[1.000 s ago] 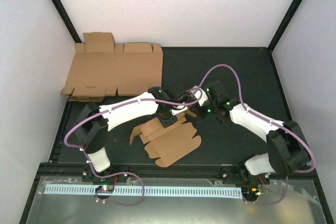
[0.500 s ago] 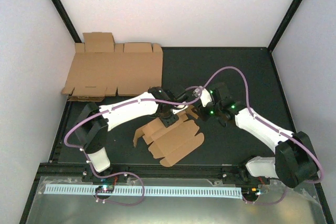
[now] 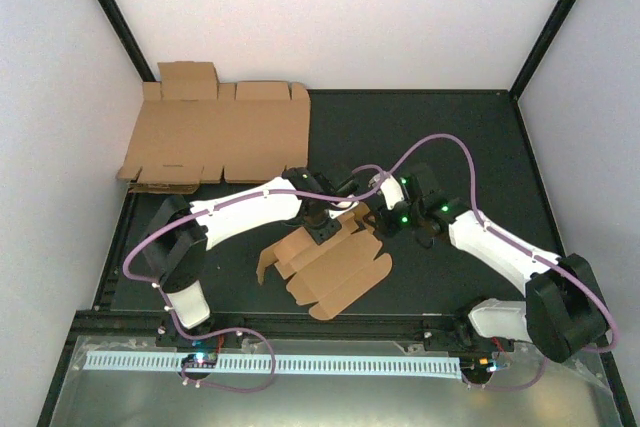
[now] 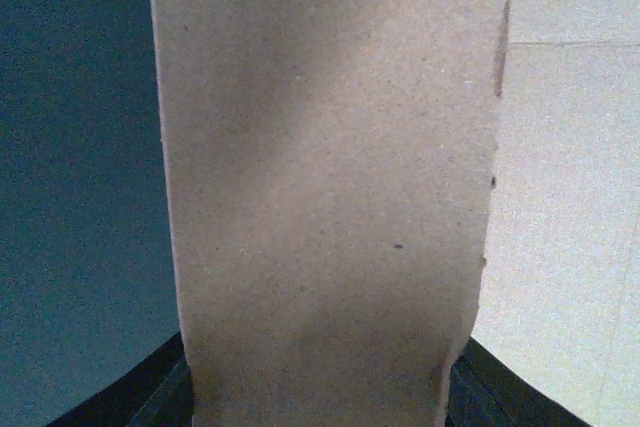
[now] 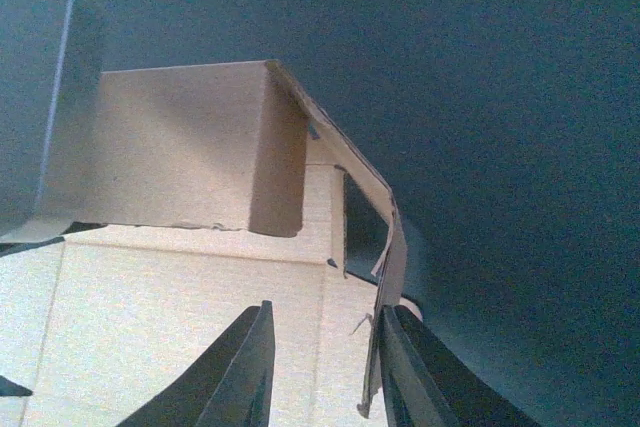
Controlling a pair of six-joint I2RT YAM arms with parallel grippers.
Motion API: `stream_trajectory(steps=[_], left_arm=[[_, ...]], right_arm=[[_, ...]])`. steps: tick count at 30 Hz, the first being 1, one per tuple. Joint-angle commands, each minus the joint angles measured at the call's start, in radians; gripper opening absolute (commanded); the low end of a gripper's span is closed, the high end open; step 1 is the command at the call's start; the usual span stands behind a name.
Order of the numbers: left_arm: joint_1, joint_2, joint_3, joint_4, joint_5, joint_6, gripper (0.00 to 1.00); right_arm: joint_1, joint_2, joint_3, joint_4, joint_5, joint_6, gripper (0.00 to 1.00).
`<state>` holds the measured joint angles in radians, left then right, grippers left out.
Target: Fold the paper box
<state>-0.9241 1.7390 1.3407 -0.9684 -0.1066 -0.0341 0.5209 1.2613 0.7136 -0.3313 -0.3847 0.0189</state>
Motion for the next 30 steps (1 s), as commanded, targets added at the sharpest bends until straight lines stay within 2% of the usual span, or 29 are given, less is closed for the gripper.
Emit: stream_trajectory(steps=[1,12,16,19,22,30], left_arm=[[-0.005,0.015,-0.002,0.032,0.029,-0.024,0.48],[-0.005,0.033,-0.004,0.053,0.072,-0.032,0.47],[-0.013,0.039,-0.013,0.063,0.097,-0.021,0.47],[-0.021,0.044,-0.017,0.065,0.095,-0.016,0.47],[-0.024,0.048,-0.017,0.063,0.095,-0.013,0.47],[-0.032,0.046,-0.017,0.070,0.121,0.002,0.47]], right_arm=[[0.008,0.001,-0.024,0.014,-0.080,0.052,0.33],[0.007,-0.049,-0.147,0.166,-0.195,0.126,0.35],[0.009,-0.045,-0.198,0.286,-0.277,0.135,0.38],[0.009,-0.047,-0.230,0.342,-0.281,0.129,0.45],[0.008,-0.038,-0.236,0.363,-0.287,0.114,0.48],[0.008,-0.002,-0.272,0.512,-0.307,0.186,0.49]])
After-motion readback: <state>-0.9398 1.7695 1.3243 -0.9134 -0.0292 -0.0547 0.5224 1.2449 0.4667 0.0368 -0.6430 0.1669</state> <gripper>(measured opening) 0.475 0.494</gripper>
